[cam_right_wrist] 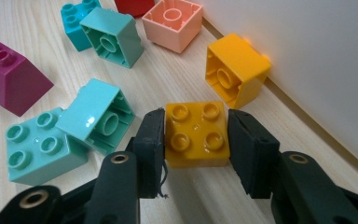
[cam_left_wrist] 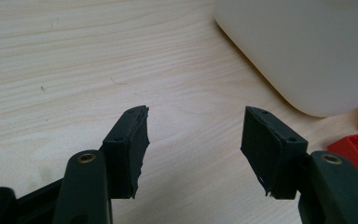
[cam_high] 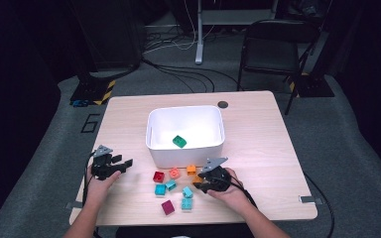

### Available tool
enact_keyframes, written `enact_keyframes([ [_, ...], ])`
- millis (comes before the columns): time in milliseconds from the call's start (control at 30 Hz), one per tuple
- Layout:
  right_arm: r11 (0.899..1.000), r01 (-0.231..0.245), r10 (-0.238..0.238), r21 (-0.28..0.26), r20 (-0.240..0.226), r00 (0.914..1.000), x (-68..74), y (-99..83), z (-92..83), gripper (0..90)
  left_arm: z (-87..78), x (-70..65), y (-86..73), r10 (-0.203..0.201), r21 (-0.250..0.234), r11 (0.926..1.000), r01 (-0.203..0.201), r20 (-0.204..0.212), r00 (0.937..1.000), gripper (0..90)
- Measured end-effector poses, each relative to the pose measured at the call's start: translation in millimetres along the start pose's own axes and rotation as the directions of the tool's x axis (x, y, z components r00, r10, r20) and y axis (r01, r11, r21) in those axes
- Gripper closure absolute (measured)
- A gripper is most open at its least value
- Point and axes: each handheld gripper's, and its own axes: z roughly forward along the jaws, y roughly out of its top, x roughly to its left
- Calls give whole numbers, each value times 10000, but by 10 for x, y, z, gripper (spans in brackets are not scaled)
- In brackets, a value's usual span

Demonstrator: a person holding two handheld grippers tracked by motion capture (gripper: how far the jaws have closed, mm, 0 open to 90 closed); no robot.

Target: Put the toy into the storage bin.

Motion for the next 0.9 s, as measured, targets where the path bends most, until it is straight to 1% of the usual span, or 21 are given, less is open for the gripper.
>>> enact_keyframes([
  [167,9999,-133,133,17,-51,9999,-5,5,-4,580,0,2,0,10,7,10000,-10,-1,10000,409],
  [300,9999,-131,131,78,-43,9999,3,11,-14,582,-1,0,0,2,2,10000,-2,-3,10000,409],
  [333,10000,-27,27,95,-40,10000,0,13,-19,582,0,0,0,0,-1,10000,0,-3,10000,409],
  [400,9999,-20,21,122,-24,10000,9,24,-33,582,0,-1,0,-2,0,10000,2,-4,10000,410],
  [467,9999,81,-81,59,-3,10000,12,47,-61,583,-1,0,0,11,11,10000,-11,-4,10000,409],
  [533,10000,5,-5,2,-8,10000,17,66,-84,582,0,0,0,25,32,10000,-25,-7,10000,409],
  [767,9999,47,-48,-103,-112,9999,3,141,-200,583,4,-3,0,17,70,10000,-17,9,10000,409],
  [833,9999,-68,66,-122,-151,9999,4,160,-225,583,5,-5,-1,19,42,10000,-19,3,10000,409],
  [867,9999,11,-13,-121,-171,9999,-3,168,-242,583,6,-4,-1,22,46,10000,-22,8,10000,410],
  [900,9999,-62,60,-122,-169,9998,0,178,-258,583,6,-4,-1,23,49,10000,-23,10,10000,410],
])
